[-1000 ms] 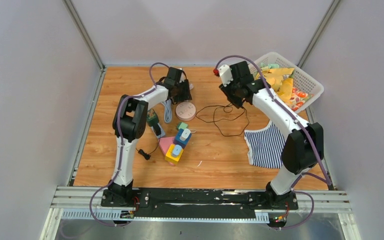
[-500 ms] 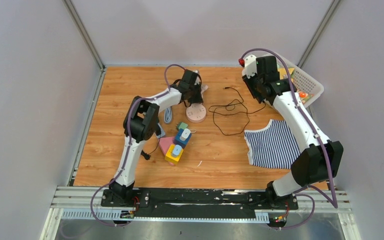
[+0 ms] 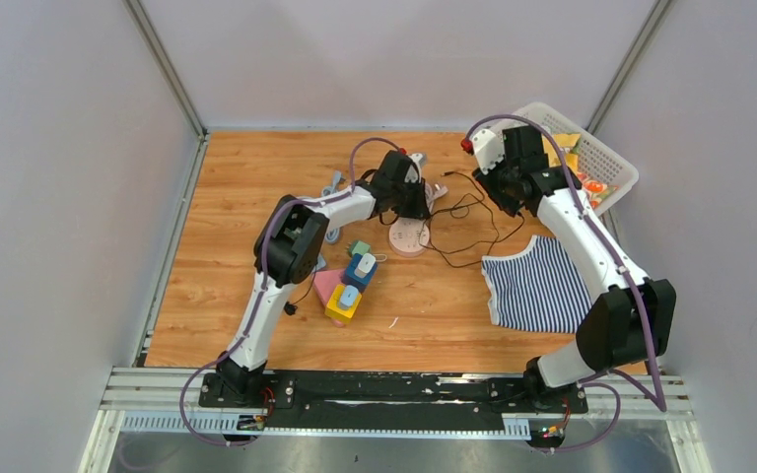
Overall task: Insert the plug
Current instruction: Move the socket to the center of the board, then insert the plug into the socket.
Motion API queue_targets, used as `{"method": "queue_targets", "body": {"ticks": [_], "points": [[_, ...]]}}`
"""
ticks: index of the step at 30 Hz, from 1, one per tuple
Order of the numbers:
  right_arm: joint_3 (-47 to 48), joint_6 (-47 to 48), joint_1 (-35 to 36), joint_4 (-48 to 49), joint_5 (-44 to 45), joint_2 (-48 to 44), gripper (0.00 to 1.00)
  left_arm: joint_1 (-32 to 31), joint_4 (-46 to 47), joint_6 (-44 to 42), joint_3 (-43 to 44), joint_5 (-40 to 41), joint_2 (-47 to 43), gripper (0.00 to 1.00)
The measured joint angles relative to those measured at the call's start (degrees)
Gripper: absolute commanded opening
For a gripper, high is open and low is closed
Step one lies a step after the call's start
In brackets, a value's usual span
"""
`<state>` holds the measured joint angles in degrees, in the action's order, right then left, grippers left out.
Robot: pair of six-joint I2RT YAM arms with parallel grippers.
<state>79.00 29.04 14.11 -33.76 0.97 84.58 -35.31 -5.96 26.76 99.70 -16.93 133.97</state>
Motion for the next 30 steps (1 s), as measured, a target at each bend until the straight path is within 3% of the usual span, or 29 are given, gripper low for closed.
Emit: {"method": "queue_targets", "body": {"ticks": [1,6,14,19,25,30], "points": [[-0.85,1.31,0.00,-0.11,-0.96,-0.28,0.00,0.04,-0.04,-0.79,0.00,-0.79,-0.09,0.42],[-4.79,10.91,0.04,-0.61,-8.22,-2.01,0.00,0.15,-2.89,-3.74,0.76,-2.82,-1.60,0.52],[-6.54,23.69,1.60,-1.05,-23.98,-3.08,0.00,3.63,-7.30,-0.90,-0.09,-1.88,-13.92,0.53],[-2.40,28.79,3.21,-3.82,-31.76,2.86,0.00,8.90,-5.03,1.66,-8.37,-2.08,-21.51,0.53],[8.55,34.18,5.38,-9.62,-34.67,14.25,0.00,10.03,-5.16,1.97,-13.49,-3.58,-20.96,0.51],[12.11,38.84,9.22,-12.98,-34.95,20.00,0.00,9.57,-5.79,1.70,-13.60,-5.97,-18.21,0.50]]}}
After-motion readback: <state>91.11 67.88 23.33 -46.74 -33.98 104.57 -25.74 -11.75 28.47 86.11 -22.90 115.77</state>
